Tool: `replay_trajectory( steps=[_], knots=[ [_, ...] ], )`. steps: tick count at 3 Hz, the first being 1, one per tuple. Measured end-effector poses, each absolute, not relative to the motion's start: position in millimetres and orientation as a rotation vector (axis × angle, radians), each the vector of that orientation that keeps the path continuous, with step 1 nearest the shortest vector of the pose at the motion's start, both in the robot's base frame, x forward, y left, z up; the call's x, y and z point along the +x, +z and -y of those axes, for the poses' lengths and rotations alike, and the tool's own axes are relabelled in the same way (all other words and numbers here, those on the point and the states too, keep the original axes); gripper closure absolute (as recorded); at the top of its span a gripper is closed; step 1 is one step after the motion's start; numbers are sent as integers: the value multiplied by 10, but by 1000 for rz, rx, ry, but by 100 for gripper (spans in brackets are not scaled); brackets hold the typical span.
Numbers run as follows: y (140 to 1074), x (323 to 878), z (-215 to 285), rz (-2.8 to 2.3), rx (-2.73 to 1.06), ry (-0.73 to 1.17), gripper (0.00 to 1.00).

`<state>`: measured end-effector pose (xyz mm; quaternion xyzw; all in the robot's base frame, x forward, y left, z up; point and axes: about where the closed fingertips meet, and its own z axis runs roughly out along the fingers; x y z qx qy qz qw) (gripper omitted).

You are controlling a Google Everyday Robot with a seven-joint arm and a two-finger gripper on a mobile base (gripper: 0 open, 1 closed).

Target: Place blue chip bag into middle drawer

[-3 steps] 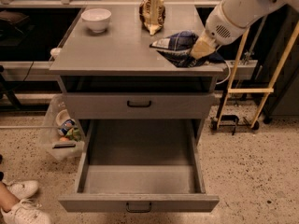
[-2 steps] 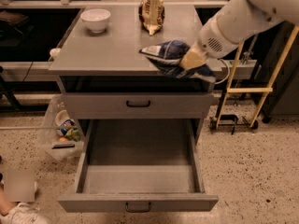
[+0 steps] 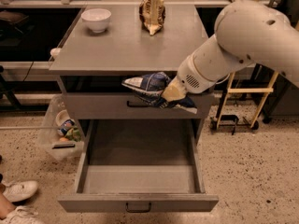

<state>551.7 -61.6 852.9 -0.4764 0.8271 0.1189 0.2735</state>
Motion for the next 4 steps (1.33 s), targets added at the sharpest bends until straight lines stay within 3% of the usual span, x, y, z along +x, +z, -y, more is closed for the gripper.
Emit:
replay_trajectory(
  steps=[2, 3, 4],
  knots=[
    [8220, 5411, 441, -2244, -1287, 326, 100],
    [7418, 4943, -13, -2280, -1335, 377, 100],
    [7421, 4944, -12, -2280, -1335, 376, 100]
  ],
)
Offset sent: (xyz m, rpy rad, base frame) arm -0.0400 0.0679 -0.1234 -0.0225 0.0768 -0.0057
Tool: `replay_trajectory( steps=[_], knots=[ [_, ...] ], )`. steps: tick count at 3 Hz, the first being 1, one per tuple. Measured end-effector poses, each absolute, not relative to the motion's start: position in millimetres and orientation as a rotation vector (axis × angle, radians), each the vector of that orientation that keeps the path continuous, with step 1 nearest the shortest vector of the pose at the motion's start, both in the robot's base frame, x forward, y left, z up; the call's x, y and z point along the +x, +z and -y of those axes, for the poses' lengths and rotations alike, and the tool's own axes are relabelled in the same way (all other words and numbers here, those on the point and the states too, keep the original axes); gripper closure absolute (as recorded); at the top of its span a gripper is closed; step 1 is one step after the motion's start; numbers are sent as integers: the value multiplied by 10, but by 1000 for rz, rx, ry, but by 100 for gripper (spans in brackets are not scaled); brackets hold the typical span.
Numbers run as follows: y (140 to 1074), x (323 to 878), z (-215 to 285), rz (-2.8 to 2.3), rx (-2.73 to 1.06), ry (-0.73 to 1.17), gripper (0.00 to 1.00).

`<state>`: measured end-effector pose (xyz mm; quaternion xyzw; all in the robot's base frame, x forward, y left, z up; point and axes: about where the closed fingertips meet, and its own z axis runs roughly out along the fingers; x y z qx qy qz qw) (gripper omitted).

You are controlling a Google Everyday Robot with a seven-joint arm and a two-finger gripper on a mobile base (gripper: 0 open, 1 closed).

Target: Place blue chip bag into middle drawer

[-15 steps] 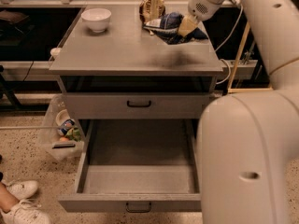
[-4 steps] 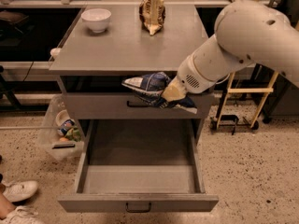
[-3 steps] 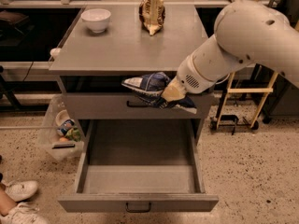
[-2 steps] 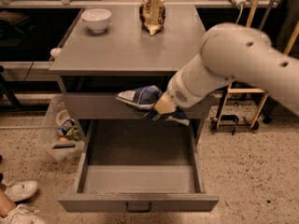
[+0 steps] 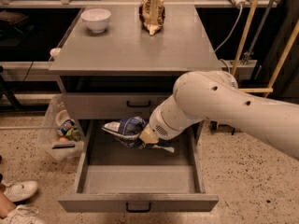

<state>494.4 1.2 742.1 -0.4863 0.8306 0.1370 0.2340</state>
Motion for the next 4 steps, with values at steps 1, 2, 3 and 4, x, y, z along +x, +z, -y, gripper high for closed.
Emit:
replay_trajectory(
  steps=[1, 2, 3, 4],
  knots=[
    [7027, 4981, -295, -2290, -1350, 417, 100],
    [6465, 5300, -689, -2289, -1308, 438, 100],
    [6465, 5297, -684, -2290, -1309, 438, 100],
    [6138, 5280, -311, -2334, -1209, 468, 100]
  ],
)
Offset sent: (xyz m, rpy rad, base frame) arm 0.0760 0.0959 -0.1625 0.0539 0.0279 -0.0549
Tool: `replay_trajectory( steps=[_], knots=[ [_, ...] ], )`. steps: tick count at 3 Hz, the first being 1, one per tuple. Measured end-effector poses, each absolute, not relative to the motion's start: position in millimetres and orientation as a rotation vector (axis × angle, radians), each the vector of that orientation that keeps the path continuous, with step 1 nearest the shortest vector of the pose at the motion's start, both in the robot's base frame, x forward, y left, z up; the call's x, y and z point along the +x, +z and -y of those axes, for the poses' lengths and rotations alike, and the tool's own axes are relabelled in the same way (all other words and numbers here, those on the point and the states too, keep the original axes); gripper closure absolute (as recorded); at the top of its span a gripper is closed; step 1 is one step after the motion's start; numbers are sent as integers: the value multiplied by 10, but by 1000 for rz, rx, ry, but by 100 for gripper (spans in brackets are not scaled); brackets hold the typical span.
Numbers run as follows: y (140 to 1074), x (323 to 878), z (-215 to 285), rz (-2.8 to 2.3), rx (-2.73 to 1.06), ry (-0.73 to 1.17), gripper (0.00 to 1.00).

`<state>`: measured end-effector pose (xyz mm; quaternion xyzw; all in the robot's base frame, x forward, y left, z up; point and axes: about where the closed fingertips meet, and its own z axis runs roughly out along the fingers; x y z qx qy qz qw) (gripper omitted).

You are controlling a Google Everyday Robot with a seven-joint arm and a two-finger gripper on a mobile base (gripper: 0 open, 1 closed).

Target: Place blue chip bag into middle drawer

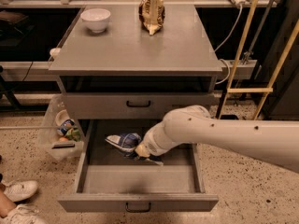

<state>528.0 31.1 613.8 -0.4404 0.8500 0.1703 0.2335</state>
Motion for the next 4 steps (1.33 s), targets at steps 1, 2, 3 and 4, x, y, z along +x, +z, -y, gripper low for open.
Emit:
replay_trajectory(
  steps=[1, 2, 3, 4],
  knots=[
    [5512, 5291, 272, -2400, -1122, 498, 100],
    [5158, 5242, 450, -2433, -1103, 533, 100],
    [5157, 5239, 441, -2434, -1103, 534, 100],
    [4813, 5315, 392, -2458, -1100, 568, 100]
  ],
)
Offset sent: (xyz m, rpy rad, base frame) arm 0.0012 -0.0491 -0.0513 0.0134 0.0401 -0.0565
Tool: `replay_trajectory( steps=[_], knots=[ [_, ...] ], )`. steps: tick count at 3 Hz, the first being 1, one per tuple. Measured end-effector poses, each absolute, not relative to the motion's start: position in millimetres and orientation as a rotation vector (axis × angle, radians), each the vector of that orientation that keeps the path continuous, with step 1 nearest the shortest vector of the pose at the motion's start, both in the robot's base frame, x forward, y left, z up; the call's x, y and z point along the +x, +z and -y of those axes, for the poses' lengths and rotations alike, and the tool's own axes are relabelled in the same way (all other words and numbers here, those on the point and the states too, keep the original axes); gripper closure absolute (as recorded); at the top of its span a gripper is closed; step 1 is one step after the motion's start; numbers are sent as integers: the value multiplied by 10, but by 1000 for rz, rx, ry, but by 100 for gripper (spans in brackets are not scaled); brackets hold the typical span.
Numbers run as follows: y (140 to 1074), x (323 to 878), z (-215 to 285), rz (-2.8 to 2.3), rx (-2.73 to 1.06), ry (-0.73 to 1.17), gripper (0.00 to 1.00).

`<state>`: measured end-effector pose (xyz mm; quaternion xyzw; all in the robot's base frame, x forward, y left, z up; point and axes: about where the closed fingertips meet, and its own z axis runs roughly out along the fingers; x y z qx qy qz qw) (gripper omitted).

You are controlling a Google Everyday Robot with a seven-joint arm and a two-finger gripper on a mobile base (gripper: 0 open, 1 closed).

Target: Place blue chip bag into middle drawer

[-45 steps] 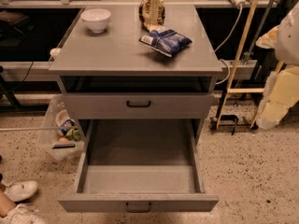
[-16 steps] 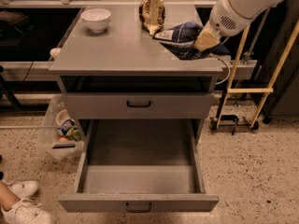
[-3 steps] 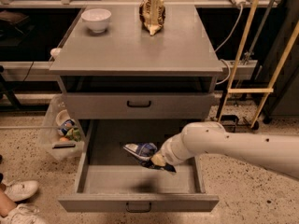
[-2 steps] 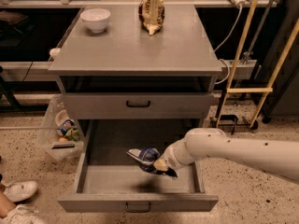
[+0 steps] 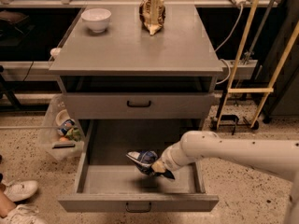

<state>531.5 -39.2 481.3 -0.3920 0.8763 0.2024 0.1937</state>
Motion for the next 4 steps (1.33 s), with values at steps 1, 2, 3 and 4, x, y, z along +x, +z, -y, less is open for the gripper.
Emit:
replay_trajectory(
  steps=[1, 2, 3, 4],
  knots=[
    [4283, 5485, 401, -2480, -1063, 602, 100],
    [4186, 5440, 377, -2492, -1058, 622, 82],
    [4205, 5441, 376, -2490, -1060, 620, 59],
    [4205, 5441, 376, -2490, -1060, 620, 36]
  ],
)
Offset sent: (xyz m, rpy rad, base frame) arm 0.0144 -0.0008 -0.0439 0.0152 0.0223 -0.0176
